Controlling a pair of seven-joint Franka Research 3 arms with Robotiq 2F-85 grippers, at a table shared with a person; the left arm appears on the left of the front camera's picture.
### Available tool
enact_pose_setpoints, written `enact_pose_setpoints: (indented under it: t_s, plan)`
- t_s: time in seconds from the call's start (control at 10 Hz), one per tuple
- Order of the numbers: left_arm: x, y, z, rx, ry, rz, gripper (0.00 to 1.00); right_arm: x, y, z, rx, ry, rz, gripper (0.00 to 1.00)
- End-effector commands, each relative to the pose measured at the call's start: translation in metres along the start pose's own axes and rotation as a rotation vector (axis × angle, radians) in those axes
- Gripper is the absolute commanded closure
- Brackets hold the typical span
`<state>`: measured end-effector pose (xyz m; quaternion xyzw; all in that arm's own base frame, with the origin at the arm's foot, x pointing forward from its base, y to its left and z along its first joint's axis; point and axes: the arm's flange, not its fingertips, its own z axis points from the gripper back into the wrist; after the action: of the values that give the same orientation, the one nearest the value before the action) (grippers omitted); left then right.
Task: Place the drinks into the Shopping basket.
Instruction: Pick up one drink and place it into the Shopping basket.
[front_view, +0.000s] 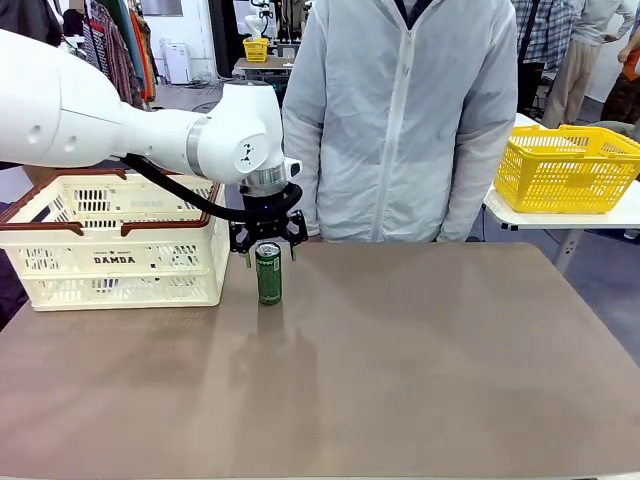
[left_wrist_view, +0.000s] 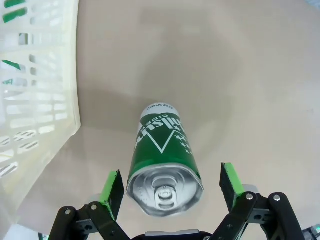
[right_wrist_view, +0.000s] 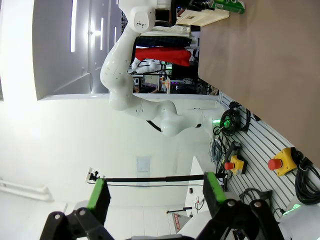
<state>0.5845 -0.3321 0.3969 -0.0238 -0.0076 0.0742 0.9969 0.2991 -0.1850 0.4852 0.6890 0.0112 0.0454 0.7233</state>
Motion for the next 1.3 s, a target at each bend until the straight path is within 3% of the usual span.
enact_pose_setpoints:
  t_s: [0.0, 0.2, 0.3, 0.4, 1.0, 1.2]
  plan:
    - [0.006, -0.003, 0.001, 0.023, 0.019, 0.002, 0.0, -0.001, 0.005, 0.005, -0.007, 0.012, -0.017, 0.0]
    - [0.007, -0.003, 0.0, 0.029, 0.019, 0.002, 0.0, -0.001, 0.005, 0.005, -0.007, 0.012, -0.017, 0.0]
    - [0.009, -0.003, 0.0, 0.036, 0.022, 0.005, 0.39, -0.001, 0.005, 0.005, -0.007, 0.012, -0.017, 0.0]
    - [0.011, -0.002, 0.0, 0.035, 0.033, 0.013, 0.99, -0.001, 0.005, 0.005, -0.007, 0.012, -0.017, 0.0]
    - [0.01, 0.003, 0.005, 0.057, 0.031, 0.001, 1.0, -0.001, 0.005, 0.005, -0.007, 0.012, -0.017, 0.0]
    - [0.0, 0.009, 0.05, -0.005, 0.08, -0.098, 1.0, -0.001, 0.005, 0.005, -0.007, 0.012, -0.017, 0.0]
